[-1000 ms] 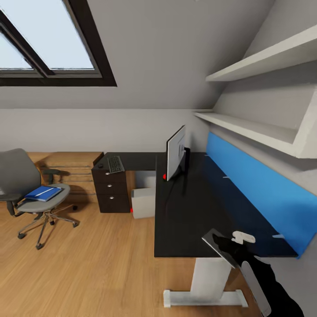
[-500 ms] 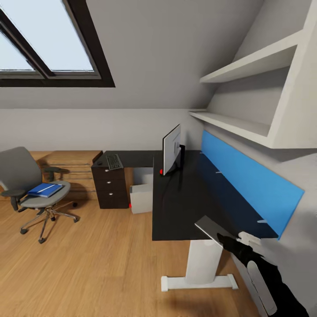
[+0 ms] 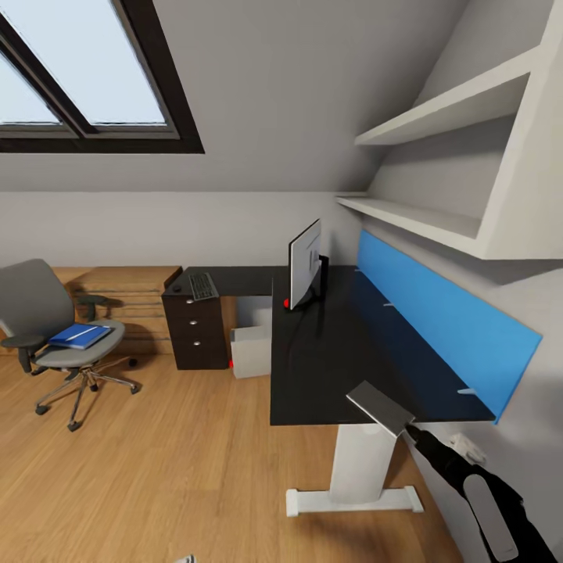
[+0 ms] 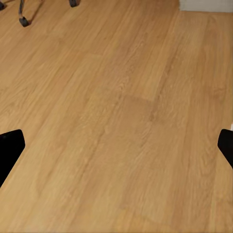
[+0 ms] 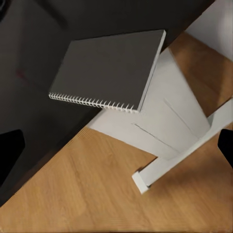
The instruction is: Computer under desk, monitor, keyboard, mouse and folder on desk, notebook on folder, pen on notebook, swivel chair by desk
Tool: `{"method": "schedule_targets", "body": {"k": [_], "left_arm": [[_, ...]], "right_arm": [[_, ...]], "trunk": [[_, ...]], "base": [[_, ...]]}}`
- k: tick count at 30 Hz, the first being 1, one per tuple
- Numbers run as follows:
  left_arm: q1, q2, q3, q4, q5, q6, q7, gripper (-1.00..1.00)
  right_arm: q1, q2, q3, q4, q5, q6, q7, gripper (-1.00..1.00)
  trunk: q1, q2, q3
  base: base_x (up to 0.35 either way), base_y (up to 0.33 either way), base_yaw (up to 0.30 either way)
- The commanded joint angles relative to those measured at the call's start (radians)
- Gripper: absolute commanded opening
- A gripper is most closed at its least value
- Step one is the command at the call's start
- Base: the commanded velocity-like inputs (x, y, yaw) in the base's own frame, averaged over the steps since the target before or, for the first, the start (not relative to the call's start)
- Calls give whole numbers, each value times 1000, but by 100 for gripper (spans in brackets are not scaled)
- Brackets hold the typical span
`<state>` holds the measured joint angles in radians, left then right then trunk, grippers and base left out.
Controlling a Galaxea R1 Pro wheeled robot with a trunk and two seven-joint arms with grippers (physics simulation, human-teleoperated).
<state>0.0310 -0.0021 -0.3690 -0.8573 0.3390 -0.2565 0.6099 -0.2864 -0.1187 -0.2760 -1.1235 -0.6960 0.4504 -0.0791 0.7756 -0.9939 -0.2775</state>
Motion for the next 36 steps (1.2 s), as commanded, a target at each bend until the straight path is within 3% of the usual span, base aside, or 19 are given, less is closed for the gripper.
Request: {"method": "schedule_targets", "body": {"k": [1, 10, 17, 23, 25, 29, 36], "left_arm": [[0, 1, -2, -1, 11, -7, 3, 100], [0, 1, 15, -1, 19, -6, 2, 100], [0, 1, 31, 0, 21, -5, 2, 100], [0, 1, 35, 1, 22, -4, 2, 100], [0, 1, 35, 4, 22, -4, 2, 100], [0, 1, 32, 29, 22, -4, 2, 100], [0, 2, 31, 43, 21, -5, 4, 100]], "right_arm": [[0, 0, -5, 4, -22, 4, -8, 100], [0, -1, -51, 37, -74, 7, 5, 100], [0, -8, -116, 78, -82, 80, 101, 100], [-3, -50, -188, 115, -93, 188, 216, 100], [-6, -60, -209, 124, -111, 215, 238, 100], [-27, -75, -240, 151, -185, 250, 249, 100], [-65, -83, -258, 211, -276, 254, 224, 100]], "trunk": [[4, -8, -4], [39, -71, -33], [65, -120, -54], [88, -162, -73], [96, -176, -80], [111, -204, -92], [138, -253, -114]], "base": [[0, 0, 0], [0, 0, 0], [0, 0, 0], [0, 0, 0], [0, 0, 0], [0, 0, 0], [0, 0, 0]]}}
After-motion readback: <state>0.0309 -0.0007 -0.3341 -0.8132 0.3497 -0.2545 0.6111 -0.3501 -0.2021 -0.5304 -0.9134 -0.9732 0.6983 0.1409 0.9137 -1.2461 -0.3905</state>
